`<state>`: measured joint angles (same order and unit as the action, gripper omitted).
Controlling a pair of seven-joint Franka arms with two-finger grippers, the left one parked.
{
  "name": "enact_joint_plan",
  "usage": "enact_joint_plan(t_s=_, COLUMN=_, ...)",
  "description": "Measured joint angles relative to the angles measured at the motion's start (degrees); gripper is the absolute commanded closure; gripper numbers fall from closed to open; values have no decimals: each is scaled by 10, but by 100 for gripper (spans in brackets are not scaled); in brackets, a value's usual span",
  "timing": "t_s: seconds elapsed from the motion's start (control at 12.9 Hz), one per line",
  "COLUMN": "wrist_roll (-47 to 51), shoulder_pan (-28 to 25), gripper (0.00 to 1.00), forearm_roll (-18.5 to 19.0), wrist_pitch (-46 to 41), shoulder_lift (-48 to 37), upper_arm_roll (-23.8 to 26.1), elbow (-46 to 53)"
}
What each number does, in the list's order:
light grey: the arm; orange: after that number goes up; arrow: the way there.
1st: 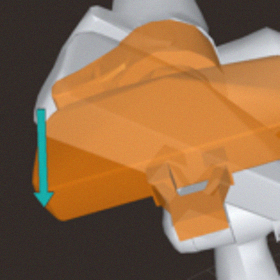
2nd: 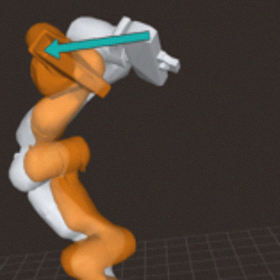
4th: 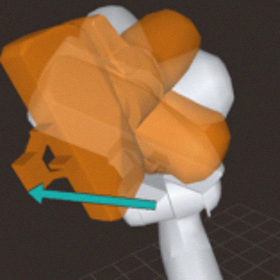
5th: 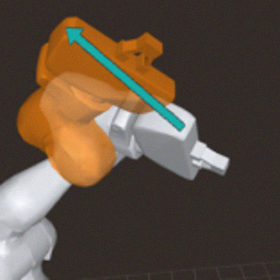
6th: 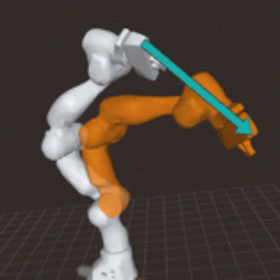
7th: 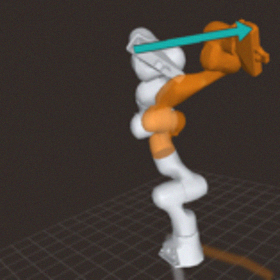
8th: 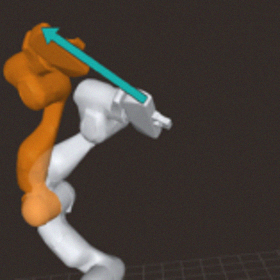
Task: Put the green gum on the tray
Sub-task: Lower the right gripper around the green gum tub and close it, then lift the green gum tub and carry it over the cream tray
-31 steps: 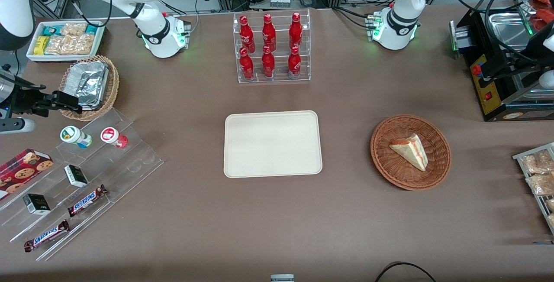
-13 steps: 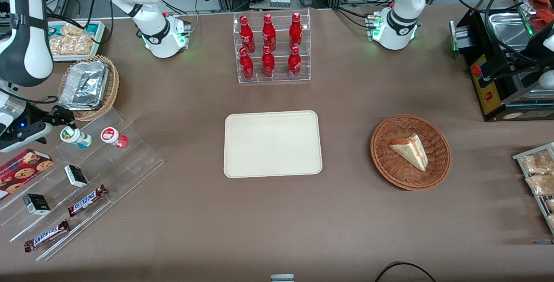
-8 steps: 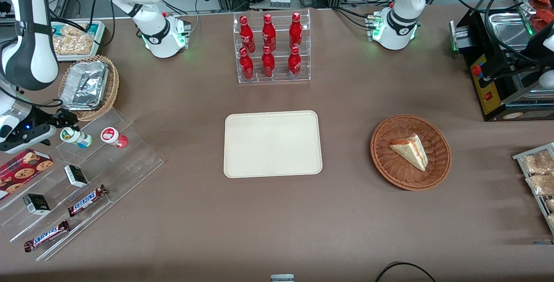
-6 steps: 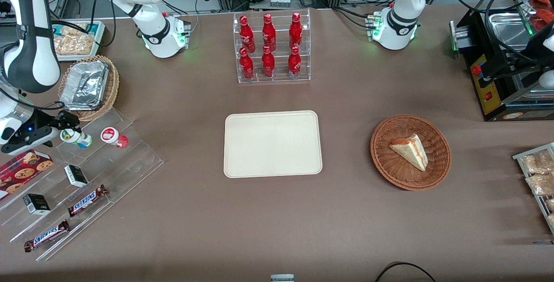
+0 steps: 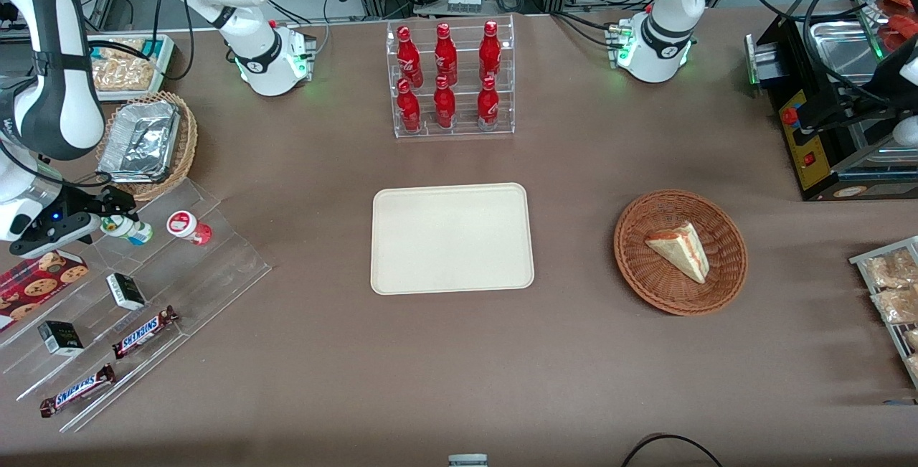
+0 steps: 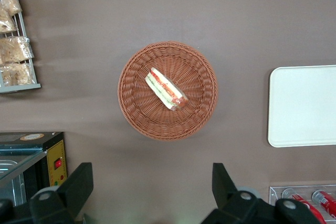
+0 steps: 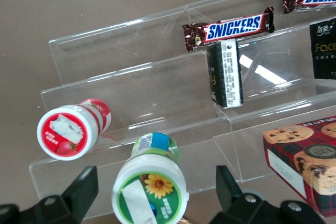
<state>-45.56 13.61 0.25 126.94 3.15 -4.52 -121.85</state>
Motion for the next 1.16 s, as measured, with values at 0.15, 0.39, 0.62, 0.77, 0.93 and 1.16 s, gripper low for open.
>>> enact_joint_plan(t_s=0.15, wrist_roll=0, shoulder_pan=0, gripper=39, forearm_roll=0, wrist_pitch=0, shoulder_lift=0, upper_arm_roll=0, elbow=-1)
enact_joint_plan(t_s=0.39, wrist_roll=0, shoulder_pan=0, gripper=100, forearm_roll=0, wrist_pitch=1, shoulder_lift=0, upper_arm_roll=0, elbow=-3)
enact_joint_plan(t_s=0.62, wrist_roll=0, shoulder_pan=0, gripper=100, forearm_roll=-2, wrist_pitch=2, shoulder_lift=0, upper_arm_roll=0, elbow=-4)
enact_joint_plan(t_s=0.77, wrist_roll=0, shoulder_pan=0, gripper=100, forearm_roll=-14, wrist_pitch=1, shoulder_lift=-1, upper_arm_roll=0, elbow=-4)
enact_joint_plan(t_s=0.93, wrist_roll=0, shoulder_pan=0, gripper=100, forearm_roll=-19, wrist_pitch=1, shoulder_lift=-1, upper_arm_roll=0, elbow=-4)
enact_joint_plan(t_s=1.16, wrist_roll=0, shoulder_pan=-3, gripper=100, forearm_roll=-21, wrist_pitch=-28, shoulder_lift=-4, upper_arm_roll=2, elbow=12)
